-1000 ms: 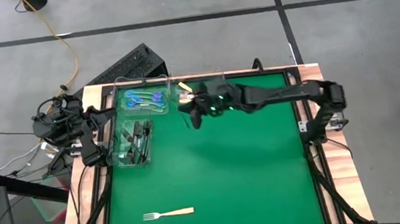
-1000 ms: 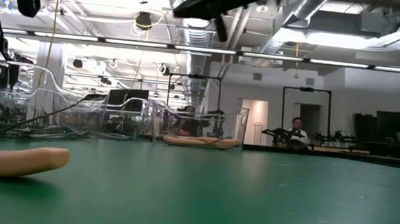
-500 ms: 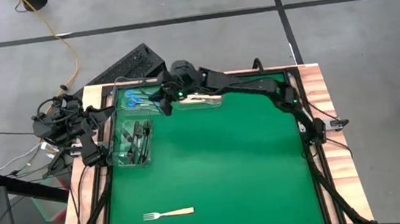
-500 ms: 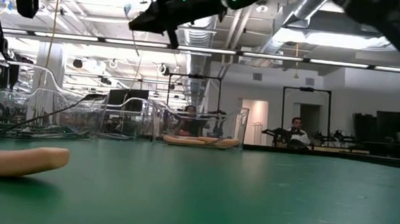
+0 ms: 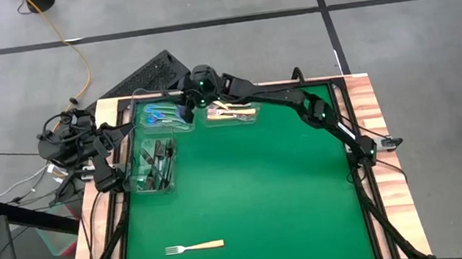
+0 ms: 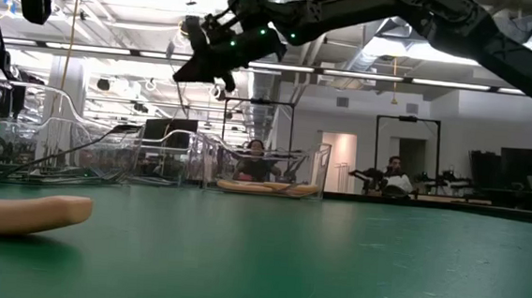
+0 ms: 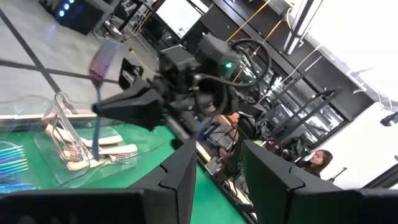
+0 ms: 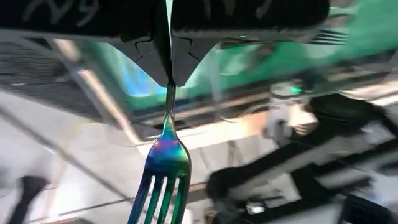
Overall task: Sort silverware by color (type)
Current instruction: Put the iridescent fork into the top left transparent bin
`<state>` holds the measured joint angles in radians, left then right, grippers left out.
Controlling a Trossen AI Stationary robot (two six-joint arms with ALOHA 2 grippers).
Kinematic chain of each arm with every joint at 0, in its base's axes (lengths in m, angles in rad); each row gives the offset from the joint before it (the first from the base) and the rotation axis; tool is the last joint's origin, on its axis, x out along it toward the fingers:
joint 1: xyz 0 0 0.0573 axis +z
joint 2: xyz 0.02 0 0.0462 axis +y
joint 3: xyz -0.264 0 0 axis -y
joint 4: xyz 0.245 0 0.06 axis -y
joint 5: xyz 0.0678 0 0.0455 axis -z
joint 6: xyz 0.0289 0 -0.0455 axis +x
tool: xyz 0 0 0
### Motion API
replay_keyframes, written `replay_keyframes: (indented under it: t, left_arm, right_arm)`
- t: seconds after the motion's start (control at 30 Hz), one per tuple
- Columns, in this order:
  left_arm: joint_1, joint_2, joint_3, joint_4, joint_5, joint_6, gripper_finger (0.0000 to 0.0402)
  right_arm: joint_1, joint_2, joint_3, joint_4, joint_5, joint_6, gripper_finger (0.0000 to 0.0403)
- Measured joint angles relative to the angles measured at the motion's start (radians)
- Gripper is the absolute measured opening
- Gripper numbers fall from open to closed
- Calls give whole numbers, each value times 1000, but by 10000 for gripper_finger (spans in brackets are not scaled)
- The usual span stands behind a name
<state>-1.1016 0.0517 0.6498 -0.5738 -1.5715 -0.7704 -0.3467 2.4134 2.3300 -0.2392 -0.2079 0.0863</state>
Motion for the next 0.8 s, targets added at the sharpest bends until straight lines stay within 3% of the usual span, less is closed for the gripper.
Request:
replay_keyframes:
  t: [0.13, 0.3, 0.57, 0.8]
  left_arm:
    - [0, 0, 0, -4, 0, 0, 112]
    - [0, 0, 0, -4, 0, 0, 112]
    - [0, 0, 0, -4, 1, -20, 112]
    - [0, 0, 0, -11, 0, -20, 112]
  right_arm:
    - [-5, 23, 3, 27, 85, -74, 6]
    - [-5, 63, 2, 26, 99, -111, 6]
    - [-19, 119, 3, 32, 196, -96, 6]
    - [-34, 129, 5, 11, 206, -64, 6]
